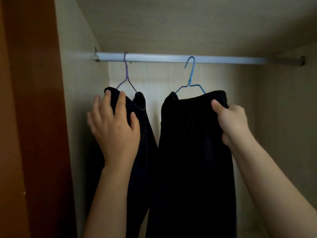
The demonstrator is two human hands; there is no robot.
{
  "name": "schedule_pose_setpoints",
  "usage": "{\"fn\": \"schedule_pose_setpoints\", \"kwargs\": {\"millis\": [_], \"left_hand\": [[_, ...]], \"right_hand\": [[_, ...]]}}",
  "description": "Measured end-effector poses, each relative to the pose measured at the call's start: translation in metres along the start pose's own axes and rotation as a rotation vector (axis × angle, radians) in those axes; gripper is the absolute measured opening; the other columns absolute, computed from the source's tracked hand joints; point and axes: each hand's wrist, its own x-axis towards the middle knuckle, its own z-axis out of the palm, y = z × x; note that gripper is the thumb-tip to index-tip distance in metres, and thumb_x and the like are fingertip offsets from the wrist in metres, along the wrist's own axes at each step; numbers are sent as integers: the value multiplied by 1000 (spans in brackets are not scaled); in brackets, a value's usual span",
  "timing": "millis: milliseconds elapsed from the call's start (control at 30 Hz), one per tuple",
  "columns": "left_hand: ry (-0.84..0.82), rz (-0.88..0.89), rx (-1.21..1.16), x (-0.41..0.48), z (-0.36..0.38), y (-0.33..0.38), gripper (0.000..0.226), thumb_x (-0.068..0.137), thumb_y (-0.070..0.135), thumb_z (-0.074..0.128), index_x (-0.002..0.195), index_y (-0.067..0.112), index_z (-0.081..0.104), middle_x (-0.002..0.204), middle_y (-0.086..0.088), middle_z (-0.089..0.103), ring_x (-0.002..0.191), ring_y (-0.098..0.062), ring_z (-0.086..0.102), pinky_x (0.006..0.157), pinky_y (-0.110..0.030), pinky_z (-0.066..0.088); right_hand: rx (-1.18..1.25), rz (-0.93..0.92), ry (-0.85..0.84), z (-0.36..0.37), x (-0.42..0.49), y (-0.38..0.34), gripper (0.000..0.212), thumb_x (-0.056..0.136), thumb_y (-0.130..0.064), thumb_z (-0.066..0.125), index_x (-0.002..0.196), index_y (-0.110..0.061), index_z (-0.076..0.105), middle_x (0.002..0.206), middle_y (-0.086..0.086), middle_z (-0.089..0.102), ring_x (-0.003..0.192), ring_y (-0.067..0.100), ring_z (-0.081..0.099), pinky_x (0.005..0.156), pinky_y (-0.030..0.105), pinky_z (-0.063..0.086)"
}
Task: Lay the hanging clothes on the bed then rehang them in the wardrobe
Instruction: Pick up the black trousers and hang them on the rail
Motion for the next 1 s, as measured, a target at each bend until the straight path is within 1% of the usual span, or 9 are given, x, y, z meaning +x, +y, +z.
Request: {"fn": "schedule_pose_setpoints", "kwargs": {"millis": [67,200,333,467,533,567,633,833,1000], "left_hand": [[-83,-65,-7,6,3,-5,56,87,21,54,139,17,34,148,-13,31,136,-35,25,108,-54,21],[-96,-101,-85,4,2,-11,59,89,16,51,143,18,26,151,-8,23,132,-31,30,103,-44,34],[-42,-214,-243,-1,0,-14,50,91,11,46,139,13,33,140,-12,40,122,-29,45,93,-37,41],[-91,-177,-277,-6,6,-17,37,92,11,45,129,11,48,123,-11,57,106,-28,56,82,-34,42],[-101,-162,-301,-8,8,-16,36,91,11,47,127,12,51,119,-8,59,100,-22,57,77,-26,38],[-100,-160,-315,-9,8,-16,35,91,11,48,126,13,52,118,-6,60,95,-17,55,76,-24,36],[-97,-159,-340,-10,9,-14,34,90,10,49,124,13,53,116,-5,60,90,-8,49,75,-22,35],[-131,-164,-371,-17,11,-9,34,90,12,48,124,14,53,119,-3,59,101,-17,57,81,-25,41],[-185,-193,-425,-38,9,-2,38,90,12,49,127,16,49,123,-1,57,103,-12,54,85,-24,40]], "right_hand": [[-22,-64,-10,22,5,-7,27,84,-29,60,80,-3,60,88,17,66,90,35,65,85,48,53],[-103,-139,-43,61,17,-13,35,87,-32,55,61,-12,43,67,3,50,73,26,55,70,37,47],[-246,-201,-19,86,25,-13,40,92,-31,47,58,-12,34,60,-1,40,70,25,46,64,27,33],[-355,-196,23,96,36,-16,41,95,-29,43,59,-13,31,62,-2,38,76,27,47,67,28,31],[-395,-199,30,97,44,-16,34,95,-29,42,70,-6,46,74,5,54,89,32,55,69,29,32],[-427,-203,33,97,47,-14,32,95,-29,42,84,0,53,89,12,61,97,34,57,70,29,32],[-491,-202,22,95,48,-5,37,95,-29,42,104,5,54,109,20,62,103,36,56,71,29,31],[-497,-261,-107,79,42,21,31,95,-24,42,109,4,47,107,19,60,98,35,56,70,29,34],[-535,-332,-221,54,19,42,24,93,-16,43,112,-1,42,90,6,51,80,27,50,68,29,35]]}}
